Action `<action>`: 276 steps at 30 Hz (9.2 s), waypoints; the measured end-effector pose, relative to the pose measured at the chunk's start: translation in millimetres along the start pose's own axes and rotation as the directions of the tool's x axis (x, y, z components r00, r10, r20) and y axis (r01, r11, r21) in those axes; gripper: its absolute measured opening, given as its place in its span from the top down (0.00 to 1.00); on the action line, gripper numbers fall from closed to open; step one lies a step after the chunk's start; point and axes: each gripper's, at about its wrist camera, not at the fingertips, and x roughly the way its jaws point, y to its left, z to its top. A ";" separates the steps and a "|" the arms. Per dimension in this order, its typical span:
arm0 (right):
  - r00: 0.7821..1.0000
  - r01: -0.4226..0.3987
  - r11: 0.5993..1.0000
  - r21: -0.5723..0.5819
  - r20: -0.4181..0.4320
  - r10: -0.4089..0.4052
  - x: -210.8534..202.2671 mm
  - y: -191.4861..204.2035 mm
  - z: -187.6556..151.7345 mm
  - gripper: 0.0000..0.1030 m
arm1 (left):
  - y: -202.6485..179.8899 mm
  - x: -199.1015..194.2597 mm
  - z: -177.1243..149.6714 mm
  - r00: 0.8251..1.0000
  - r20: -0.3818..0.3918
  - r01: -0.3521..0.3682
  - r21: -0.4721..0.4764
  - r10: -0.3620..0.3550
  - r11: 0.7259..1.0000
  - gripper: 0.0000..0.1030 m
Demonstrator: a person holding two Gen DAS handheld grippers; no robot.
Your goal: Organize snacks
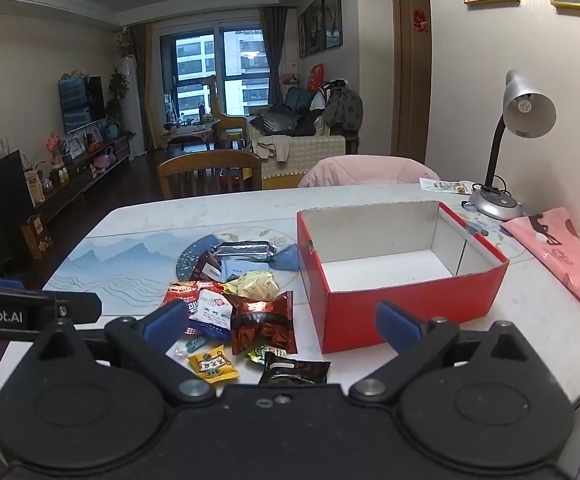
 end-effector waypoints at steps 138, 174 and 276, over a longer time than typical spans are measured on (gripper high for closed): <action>0.855 -0.389 0.821 -0.417 -0.494 0.155 171.1 -15.4 -46.5 0.70 | -9.7 235.5 -3.0 0.845 -0.533 -0.104 -0.247 -0.046 0.963 0.67; 0.963 -0.149 0.951 -0.270 -0.259 0.077 81.7 -44.8 42.1 0.71 | -30.4 114.4 63.4 0.936 -0.264 0.193 -0.170 -0.233 0.966 0.78; 0.984 -0.079 0.997 0.004 -0.161 0.078 84.1 -75.1 100.2 0.68 | -84.9 116.1 127.6 0.938 -0.166 0.323 0.101 -0.304 0.941 0.41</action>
